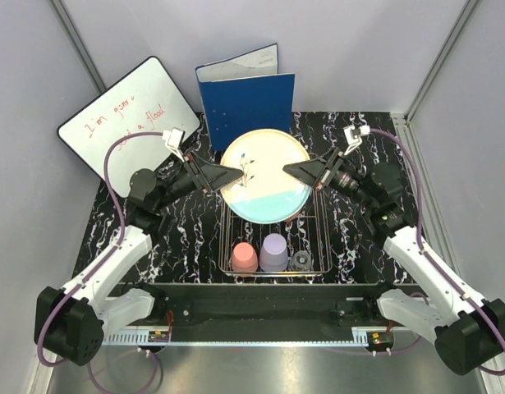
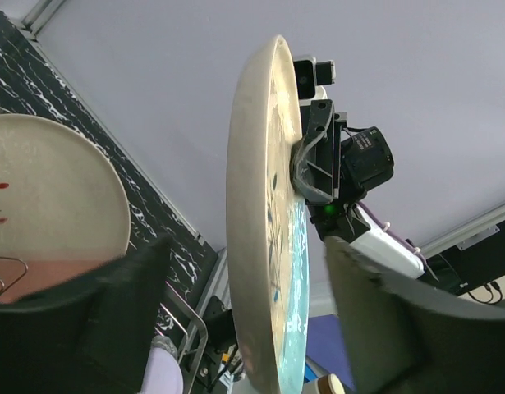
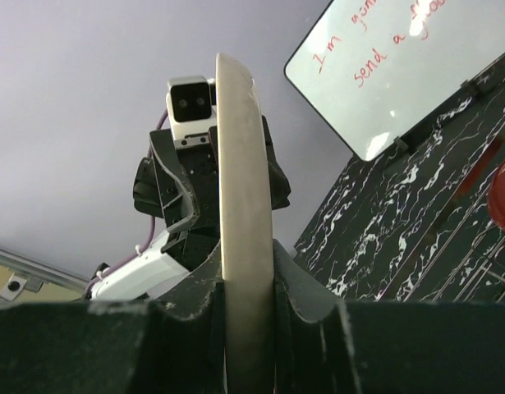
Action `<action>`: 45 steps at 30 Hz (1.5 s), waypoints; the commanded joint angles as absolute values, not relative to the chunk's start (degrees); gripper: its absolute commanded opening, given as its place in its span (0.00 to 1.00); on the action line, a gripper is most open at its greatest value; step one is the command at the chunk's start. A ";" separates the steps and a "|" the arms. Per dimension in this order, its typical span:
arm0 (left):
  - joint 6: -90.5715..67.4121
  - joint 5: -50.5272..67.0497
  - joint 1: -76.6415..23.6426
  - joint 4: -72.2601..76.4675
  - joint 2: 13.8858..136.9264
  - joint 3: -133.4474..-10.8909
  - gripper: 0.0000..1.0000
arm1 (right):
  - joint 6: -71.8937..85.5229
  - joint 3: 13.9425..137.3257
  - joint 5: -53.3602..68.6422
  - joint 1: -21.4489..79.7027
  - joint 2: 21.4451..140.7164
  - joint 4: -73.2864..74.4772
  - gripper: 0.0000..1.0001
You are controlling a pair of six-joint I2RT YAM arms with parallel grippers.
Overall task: Unload the mixed dishes from the dish rack
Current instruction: Place the plate at the center of the board.
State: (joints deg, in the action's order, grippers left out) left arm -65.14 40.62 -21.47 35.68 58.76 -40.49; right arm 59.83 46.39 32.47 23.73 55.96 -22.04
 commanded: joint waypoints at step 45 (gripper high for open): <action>-43.60 0.88 -3.96 -31.20 37.88 -60.47 0.00 | 41.49 56.43 19.07 25.84 43.95 5.63 1.00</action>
State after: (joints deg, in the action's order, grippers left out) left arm -43.40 4.69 -5.58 -37.12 38.02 -55.07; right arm 43.79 55.90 20.40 25.87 45.71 3.22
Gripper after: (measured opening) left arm 0.202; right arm 0.994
